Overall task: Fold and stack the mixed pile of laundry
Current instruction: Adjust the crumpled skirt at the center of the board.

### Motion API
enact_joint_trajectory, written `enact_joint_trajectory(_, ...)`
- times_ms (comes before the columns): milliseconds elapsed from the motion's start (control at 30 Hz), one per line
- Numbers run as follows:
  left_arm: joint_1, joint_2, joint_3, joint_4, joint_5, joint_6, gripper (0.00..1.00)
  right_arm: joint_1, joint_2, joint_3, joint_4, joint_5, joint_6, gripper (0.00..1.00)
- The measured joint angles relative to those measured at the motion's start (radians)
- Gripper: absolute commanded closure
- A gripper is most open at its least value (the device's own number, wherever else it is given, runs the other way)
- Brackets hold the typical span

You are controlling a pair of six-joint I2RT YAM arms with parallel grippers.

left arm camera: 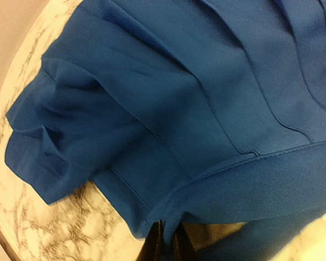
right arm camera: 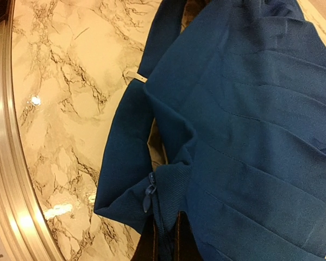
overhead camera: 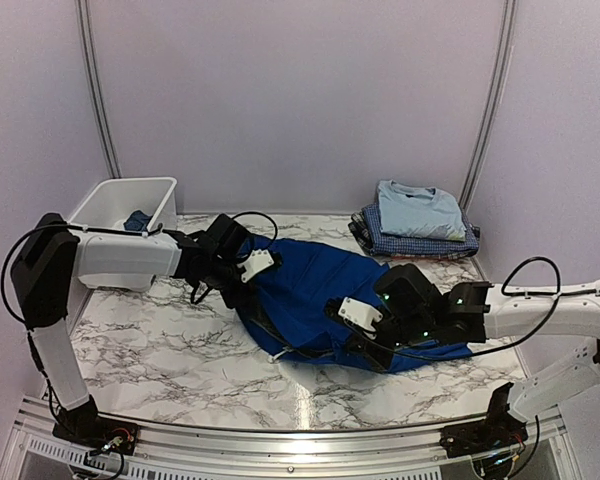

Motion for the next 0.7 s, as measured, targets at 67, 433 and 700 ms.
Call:
enact_joint_trajectory(67,-0.008,-0.038,-0.047,-0.006,0.015,0.021,0.65,-0.005,-0.003,0.0,0.0,0.003,0.0,1.0)
enact_joint_trajectory(433,0.039,-0.381,-0.198,0.047,-0.078,-0.211,0.01,0.116,0.181,0.155,0.037,-0.124,-0.03,1.0)
enact_joint_trajectory(700,0.11,-0.594,-0.321,0.112,-0.122,-0.511,0.01,0.117,0.495,0.567,-0.01,-0.284,-0.067,0.4)
